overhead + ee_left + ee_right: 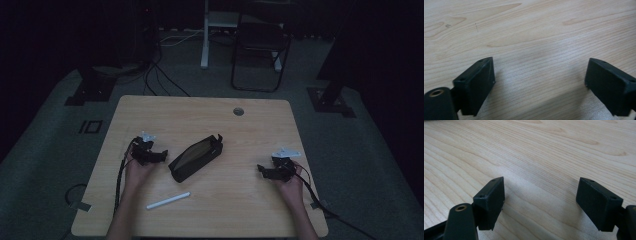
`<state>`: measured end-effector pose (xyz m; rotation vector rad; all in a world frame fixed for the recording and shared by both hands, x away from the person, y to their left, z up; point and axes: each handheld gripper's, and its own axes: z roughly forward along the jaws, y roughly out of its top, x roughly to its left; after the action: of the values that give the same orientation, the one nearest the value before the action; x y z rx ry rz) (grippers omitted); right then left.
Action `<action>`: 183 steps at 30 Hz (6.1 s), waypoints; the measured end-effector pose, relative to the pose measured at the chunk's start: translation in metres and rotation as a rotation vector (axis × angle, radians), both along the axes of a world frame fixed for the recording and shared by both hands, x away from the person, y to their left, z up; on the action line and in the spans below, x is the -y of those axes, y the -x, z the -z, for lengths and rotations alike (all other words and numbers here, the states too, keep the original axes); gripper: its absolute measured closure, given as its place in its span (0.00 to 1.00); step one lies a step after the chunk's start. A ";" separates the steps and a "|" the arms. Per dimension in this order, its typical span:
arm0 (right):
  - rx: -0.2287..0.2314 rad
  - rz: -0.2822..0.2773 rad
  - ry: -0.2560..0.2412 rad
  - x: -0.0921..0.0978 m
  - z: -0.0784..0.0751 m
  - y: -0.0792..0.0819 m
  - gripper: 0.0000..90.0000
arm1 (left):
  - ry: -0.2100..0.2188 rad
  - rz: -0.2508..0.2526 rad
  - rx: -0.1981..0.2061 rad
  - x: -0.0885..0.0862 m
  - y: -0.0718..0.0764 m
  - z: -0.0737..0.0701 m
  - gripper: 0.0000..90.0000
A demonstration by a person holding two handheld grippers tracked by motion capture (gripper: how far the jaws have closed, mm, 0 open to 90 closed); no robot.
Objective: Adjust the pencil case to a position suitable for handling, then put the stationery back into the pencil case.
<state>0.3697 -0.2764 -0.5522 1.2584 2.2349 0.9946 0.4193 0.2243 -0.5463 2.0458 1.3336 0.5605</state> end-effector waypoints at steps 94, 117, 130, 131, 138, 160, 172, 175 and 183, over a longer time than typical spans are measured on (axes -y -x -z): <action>-0.001 -0.004 0.001 -0.001 0.000 -0.001 0.25 | -0.051 0.344 0.081 0.066 0.065 -0.058 0.78; -0.001 -0.004 0.001 -0.001 0.000 -0.001 0.25 | -0.036 0.532 0.101 0.062 0.083 -0.057 0.82; -0.001 -0.004 0.001 -0.001 0.000 -0.001 0.25 | 0.009 0.465 0.115 0.053 0.089 -0.061 0.55; -0.001 -0.004 0.000 -0.001 0.000 -0.001 0.25 | 0.016 0.460 0.120 0.051 0.091 -0.062 0.54; -0.001 -0.004 0.001 -0.001 0.000 -0.001 0.25 | 0.041 0.444 0.133 0.042 0.106 -0.066 0.51; -0.001 -0.004 0.001 -0.001 0.000 -0.001 0.25 | 0.043 0.496 0.080 0.035 0.140 -0.048 0.48; -0.001 -0.004 0.001 -0.001 0.000 -0.001 0.25 | 0.051 0.499 0.061 0.027 0.148 -0.037 0.47; -0.001 -0.004 0.001 -0.001 0.000 -0.001 0.25 | 0.046 0.498 0.056 0.026 0.149 -0.035 0.46; 0.000 -0.005 0.001 -0.001 0.000 -0.001 0.25 | 0.049 0.501 0.057 0.025 0.153 -0.033 0.45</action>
<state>0.3708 -0.2756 -0.5522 1.2536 2.2392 0.9952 0.2661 0.1994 -0.5132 2.1936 0.7465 0.3507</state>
